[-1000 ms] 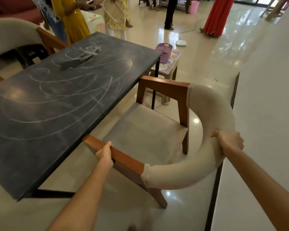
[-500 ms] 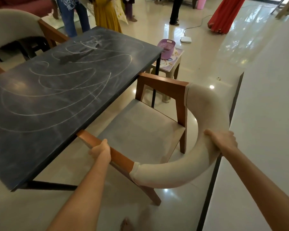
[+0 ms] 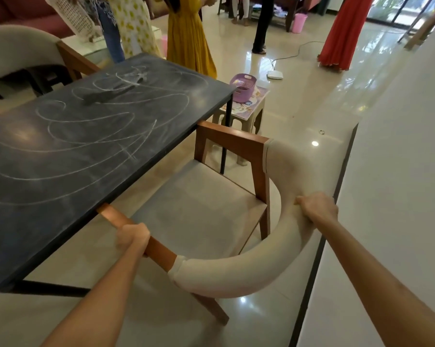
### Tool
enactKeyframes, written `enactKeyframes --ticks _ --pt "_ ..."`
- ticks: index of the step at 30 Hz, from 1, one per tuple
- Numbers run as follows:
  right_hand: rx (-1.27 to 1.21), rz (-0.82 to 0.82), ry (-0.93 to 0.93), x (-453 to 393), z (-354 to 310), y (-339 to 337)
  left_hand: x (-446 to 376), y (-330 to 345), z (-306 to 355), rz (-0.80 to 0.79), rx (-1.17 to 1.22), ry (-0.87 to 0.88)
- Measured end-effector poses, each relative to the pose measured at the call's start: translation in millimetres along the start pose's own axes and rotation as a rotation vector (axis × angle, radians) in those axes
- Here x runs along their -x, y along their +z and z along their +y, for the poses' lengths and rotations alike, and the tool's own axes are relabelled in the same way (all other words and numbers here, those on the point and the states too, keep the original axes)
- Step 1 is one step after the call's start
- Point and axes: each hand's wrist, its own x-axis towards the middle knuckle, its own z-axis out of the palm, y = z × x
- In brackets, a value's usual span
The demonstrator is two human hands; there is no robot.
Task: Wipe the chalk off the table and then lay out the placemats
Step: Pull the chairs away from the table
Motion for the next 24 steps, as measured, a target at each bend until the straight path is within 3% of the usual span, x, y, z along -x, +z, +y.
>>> enactKeyframes --ticks 4,12,18,24 --pt "0.003 0.013 -0.005 -5 3 3 3 -1 2 -0.032 -0.047 0.005" --pt "-0.034 -0.030 0.025 -23 7 10 -17 12 7 -0.015 0.085 -0.153" --pt "0.003 -0.024 0.019 -44 -1 11 -54 27 10 0.003 0.051 -0.263" --pt "0.234 0.098 -0.223 -79 -27 20 -93 51 9 0.095 0.162 -0.318"
